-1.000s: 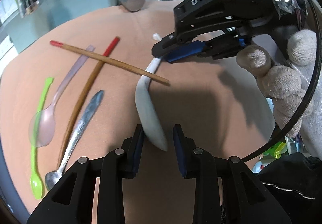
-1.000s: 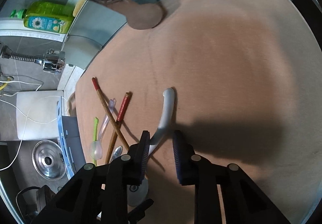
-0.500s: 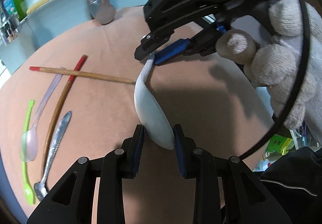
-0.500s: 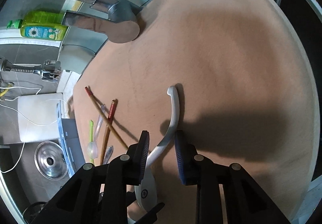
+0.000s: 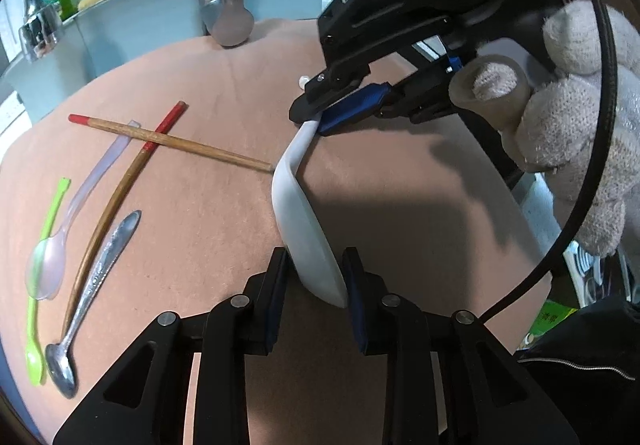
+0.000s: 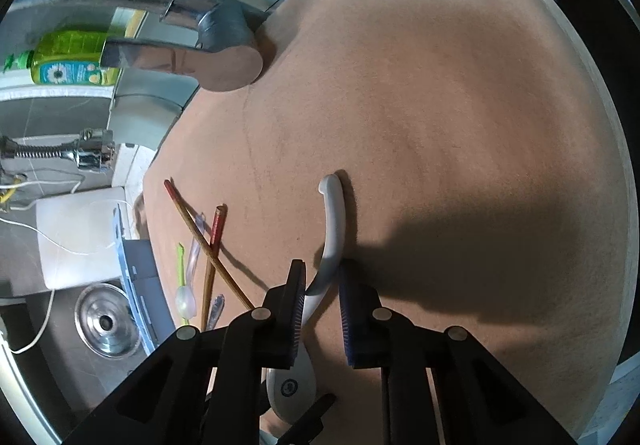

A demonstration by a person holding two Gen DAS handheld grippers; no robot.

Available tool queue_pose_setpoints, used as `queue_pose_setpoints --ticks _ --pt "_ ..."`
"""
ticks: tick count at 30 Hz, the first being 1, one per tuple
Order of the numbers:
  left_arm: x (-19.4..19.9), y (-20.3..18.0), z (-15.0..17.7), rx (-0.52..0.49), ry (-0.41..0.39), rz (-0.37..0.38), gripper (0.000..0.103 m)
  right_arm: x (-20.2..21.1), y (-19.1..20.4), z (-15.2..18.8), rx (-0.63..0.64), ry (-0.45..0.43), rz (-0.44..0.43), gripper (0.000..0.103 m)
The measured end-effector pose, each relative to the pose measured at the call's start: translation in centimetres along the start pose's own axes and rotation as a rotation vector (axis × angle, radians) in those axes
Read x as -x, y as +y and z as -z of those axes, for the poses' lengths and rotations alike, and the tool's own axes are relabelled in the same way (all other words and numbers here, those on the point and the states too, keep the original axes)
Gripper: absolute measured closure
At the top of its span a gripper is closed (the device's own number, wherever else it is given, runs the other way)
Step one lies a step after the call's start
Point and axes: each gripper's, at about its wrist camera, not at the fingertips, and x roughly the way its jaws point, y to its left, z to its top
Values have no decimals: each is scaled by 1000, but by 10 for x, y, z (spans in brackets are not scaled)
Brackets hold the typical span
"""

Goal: Organize utensils
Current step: 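Lift the white spoon with the left tool above the mat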

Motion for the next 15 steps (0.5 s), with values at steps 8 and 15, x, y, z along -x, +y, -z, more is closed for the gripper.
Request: queue_pose_setpoints --ticks 8,15 --pt "14 -2 -1 8 -14 17 78 14 -2 2 -6 -11 -22 89" --pt "26 -1 -13 -11 -34 27 78 28 6 9 -17 -35 -50 89"
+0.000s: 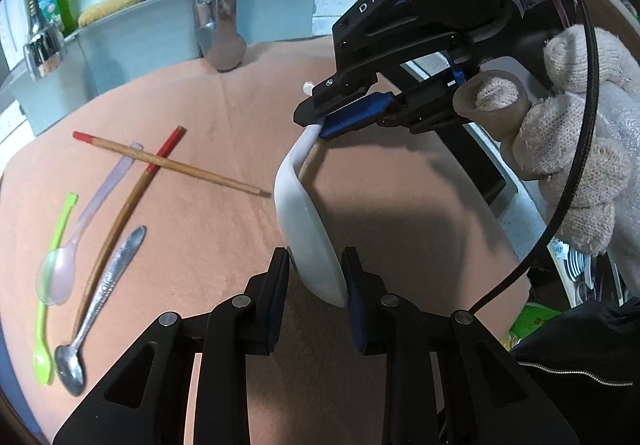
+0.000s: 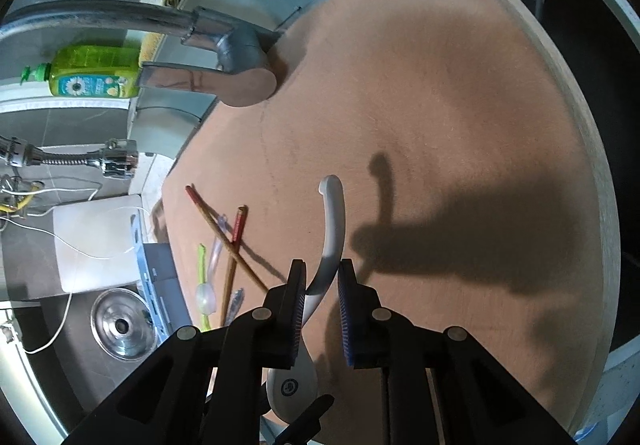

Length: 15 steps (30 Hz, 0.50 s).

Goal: Organize utensils
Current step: 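Lift the white spoon with the left tool above the mat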

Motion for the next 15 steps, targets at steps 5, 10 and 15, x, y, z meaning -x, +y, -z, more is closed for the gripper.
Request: queue_pose_setpoints --ticks 5,10,15 --pt "23 5 6 -13 -17 -5 78 3 19 4 22 -19 -11 89" --pt "42 15 9 -16 -35 -22 78 3 41 9 49 -29 -33 89" --pt "60 26 13 -14 -51 -39 78 -1 63 14 73 -36 -44 89"
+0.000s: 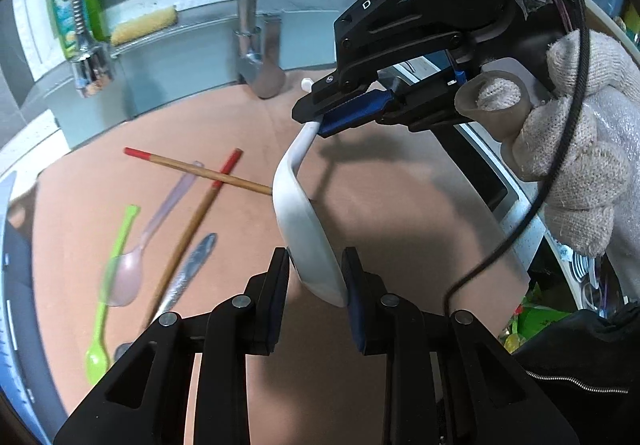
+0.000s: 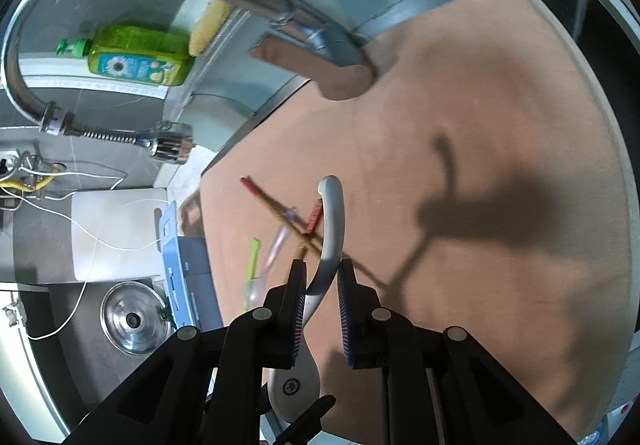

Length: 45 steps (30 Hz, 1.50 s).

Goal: Organize utensils
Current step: 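Lift the white spoon with the left tool above the mat, then carry the white spoon with the left tool and lower it into the basket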

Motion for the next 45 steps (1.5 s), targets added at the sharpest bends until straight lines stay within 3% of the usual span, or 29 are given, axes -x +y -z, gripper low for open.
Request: queue_pose_setpoints --ticks 23,45 --pt "50 60 19 96 -69 -73 78 -40 88 19 130 38 -25 89" --pt "111 161 80 300 -108 -208 78 -141 219 69 326 179 -72 90"
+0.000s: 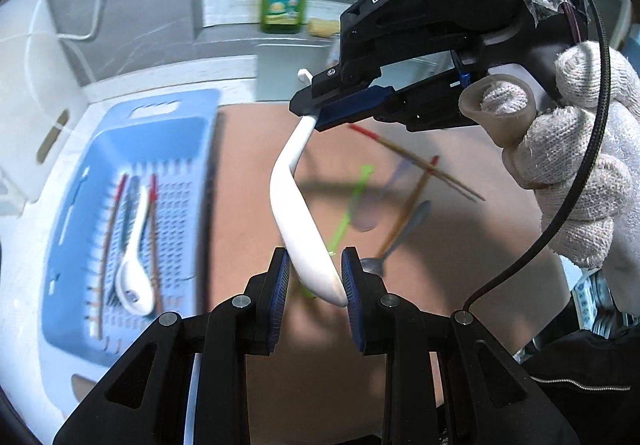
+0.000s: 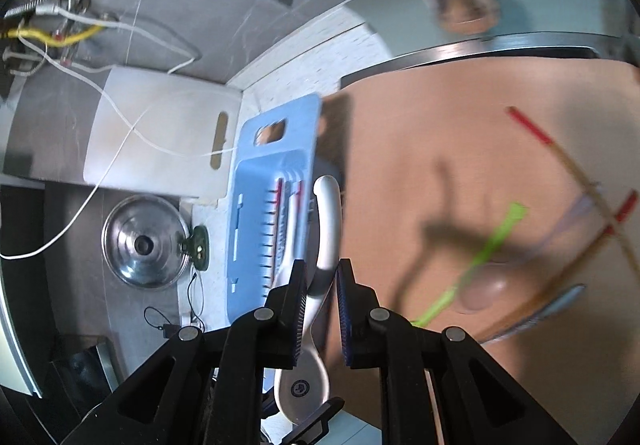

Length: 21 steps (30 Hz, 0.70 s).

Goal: Organize utensils
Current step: 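Carry the white spoon with the left tool and lower it into the basket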

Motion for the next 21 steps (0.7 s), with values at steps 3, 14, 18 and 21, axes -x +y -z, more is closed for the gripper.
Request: queue_pose_setpoints --ticks 3,14,18,21 --pt "3 17 5 31 -2 -15 78 -16 16 1 25 13 2 91" --pt "6 72 19 124 0 -64 78 -77 67 -4 94 61 12 92" --pt "1 88 19 137 15 -87 78 -98 74 -8 87 82 17 92" --pt "-5 102 19 149 31 -97 78 -113 78 -10 89 100 28 92"
